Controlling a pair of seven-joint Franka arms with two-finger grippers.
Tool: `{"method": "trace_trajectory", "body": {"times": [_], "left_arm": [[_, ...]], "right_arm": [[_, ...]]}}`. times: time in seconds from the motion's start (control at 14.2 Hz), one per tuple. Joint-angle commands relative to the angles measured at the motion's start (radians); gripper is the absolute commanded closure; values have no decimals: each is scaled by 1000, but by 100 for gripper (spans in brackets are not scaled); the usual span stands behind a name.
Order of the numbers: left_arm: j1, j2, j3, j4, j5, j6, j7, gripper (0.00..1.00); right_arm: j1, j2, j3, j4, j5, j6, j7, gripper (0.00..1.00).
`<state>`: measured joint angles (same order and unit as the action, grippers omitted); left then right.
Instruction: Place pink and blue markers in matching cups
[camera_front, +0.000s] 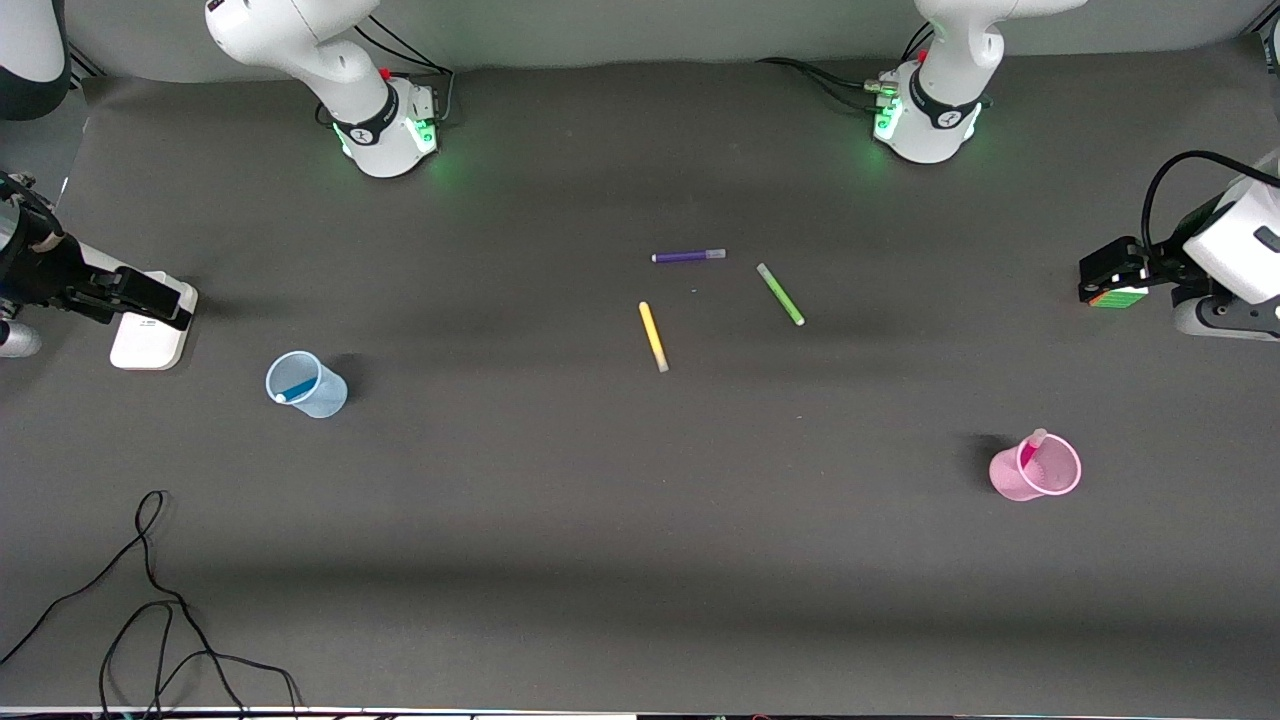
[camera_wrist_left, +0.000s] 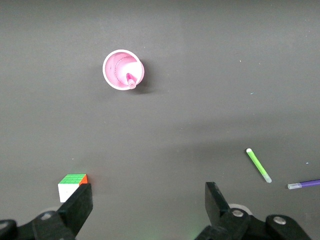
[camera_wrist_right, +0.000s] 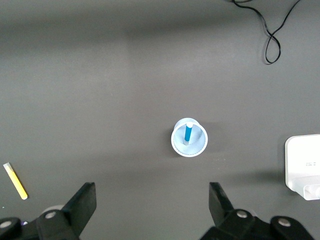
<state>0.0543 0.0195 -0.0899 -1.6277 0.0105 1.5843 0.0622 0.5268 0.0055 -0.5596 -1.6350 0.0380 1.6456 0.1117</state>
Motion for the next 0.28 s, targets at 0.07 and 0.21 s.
{"method": "trace_trajectory", "body": {"times": [0.07,0.21], "left_arm": [[-16,-23,10,-14,-6,-14,2,0],[-14,-23,12,-11,-6,-15,4,0]], "right_arm": [[4,-2,1,14,22,-15,-20,0],[4,-2,3,14,22,-15,-20,0]]}}
